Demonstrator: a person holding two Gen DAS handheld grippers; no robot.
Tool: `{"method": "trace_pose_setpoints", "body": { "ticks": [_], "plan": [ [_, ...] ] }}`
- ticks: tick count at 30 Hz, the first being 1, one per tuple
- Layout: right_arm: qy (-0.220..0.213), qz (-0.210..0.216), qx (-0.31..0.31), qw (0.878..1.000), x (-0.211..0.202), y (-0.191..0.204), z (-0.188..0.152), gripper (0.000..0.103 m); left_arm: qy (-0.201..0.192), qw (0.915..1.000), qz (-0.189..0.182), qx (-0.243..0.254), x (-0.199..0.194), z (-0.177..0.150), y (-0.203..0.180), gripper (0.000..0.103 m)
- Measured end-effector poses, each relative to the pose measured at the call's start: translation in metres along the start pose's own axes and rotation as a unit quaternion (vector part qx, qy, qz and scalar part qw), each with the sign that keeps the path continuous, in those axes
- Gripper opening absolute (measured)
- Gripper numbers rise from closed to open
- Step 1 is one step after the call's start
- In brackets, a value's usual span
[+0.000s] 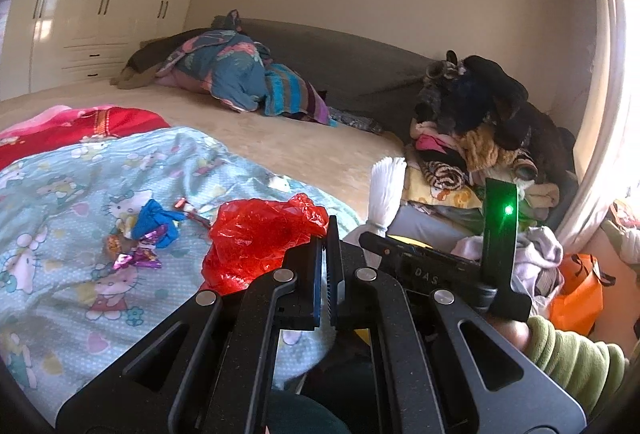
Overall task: Collect trash
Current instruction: 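Carry the red bag and white bag over the yellow bin with both tools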
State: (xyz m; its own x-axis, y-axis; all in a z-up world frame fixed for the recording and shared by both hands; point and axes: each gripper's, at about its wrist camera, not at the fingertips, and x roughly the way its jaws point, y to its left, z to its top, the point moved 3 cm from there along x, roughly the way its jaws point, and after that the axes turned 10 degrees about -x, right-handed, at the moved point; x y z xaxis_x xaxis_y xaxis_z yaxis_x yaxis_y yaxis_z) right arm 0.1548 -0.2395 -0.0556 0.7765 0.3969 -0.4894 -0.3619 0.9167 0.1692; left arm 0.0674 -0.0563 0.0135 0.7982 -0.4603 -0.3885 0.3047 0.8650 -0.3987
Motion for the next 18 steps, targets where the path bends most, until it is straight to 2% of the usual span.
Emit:
{"method": "trace_pose_setpoints", "body": {
  "ticks": [18],
  "plan": [
    [-0.008, -0.032, 0.029, 0.999, -0.017, -0.035, -0.003, 0.016, 0.026, 0.9985, -0.034, 0.034, 0.016, -0.015, -0.036, 0.001]
  ]
}}
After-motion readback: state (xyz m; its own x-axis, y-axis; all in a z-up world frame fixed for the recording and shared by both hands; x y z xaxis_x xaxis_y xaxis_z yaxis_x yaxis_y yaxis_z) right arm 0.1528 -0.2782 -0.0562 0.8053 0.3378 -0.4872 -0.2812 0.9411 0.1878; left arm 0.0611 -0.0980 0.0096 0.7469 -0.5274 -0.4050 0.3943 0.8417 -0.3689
